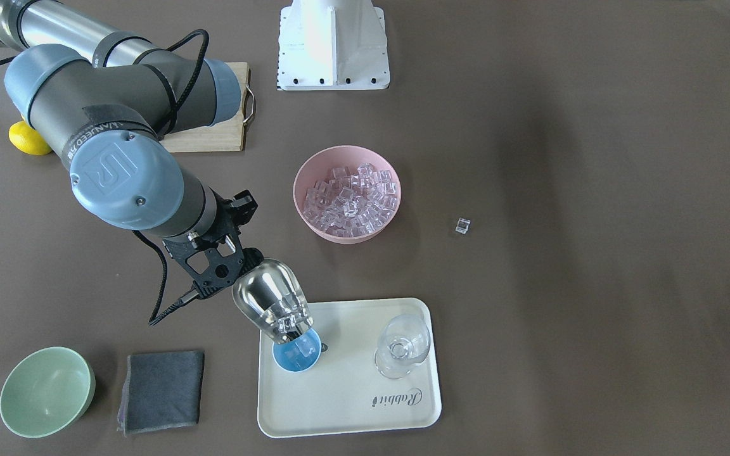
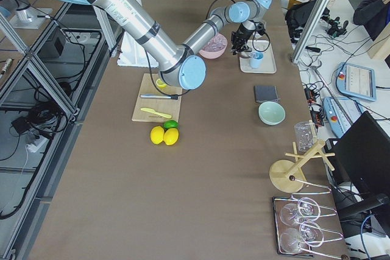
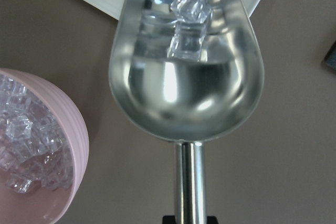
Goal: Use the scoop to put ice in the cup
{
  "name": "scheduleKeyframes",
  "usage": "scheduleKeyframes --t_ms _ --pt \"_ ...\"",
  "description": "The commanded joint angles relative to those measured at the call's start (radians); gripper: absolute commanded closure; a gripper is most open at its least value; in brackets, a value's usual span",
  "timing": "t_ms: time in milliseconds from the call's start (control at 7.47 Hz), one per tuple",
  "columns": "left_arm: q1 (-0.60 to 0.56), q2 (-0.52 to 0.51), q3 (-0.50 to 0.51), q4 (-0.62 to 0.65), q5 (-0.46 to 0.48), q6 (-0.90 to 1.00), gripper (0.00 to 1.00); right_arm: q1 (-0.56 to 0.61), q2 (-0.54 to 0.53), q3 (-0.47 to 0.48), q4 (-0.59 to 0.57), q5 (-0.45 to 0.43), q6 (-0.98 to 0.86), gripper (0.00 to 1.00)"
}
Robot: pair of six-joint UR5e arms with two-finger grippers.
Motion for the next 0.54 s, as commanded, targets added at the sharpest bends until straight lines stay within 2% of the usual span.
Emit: scheduleKeyframes --t_ms 0,401 --pt "0.000 0.000 -0.001 0.000 0.000 0.000 0.02 -0.002 0.006 -0.003 -0.008 0.002 -0.001 1.00" --pt "0.000 -0.010 0.011 0.001 0.000 0.000 0.02 -0.002 0.004 0.005 -0.008 0.000 -0.001 1.00"
